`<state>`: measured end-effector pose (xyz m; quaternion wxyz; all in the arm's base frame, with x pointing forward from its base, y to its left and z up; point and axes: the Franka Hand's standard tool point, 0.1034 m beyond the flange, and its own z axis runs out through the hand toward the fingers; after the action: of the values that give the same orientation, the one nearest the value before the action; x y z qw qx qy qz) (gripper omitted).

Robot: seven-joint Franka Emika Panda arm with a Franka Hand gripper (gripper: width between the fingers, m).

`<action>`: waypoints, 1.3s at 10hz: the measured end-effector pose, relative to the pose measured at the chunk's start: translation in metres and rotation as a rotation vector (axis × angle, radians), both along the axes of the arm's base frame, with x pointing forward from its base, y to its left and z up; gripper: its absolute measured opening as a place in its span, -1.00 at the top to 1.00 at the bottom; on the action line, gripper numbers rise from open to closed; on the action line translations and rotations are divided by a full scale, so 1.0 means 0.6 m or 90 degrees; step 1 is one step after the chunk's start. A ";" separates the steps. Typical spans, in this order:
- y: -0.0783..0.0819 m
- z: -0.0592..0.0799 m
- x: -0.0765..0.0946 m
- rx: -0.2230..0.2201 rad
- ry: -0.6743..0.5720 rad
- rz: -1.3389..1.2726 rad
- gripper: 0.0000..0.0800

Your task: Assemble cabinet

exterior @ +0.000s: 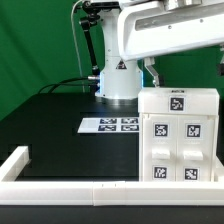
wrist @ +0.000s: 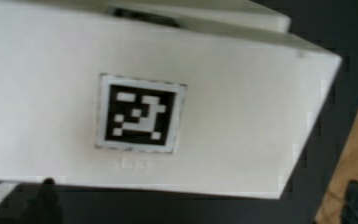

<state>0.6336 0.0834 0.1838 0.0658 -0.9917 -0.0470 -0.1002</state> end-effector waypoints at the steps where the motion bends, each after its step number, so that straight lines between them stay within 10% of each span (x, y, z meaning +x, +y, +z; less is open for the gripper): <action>1: 0.004 -0.001 -0.001 -0.027 -0.008 0.075 -0.99; 13: -0.007 -0.023 -0.009 -0.199 -0.041 0.661 -0.99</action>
Offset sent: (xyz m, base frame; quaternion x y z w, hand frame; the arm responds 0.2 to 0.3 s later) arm 0.0000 0.0000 0.0000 0.0000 0.0000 -0.1938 0.9810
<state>0.6283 0.0792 0.1698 -0.0432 -0.8325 -0.5470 -0.0763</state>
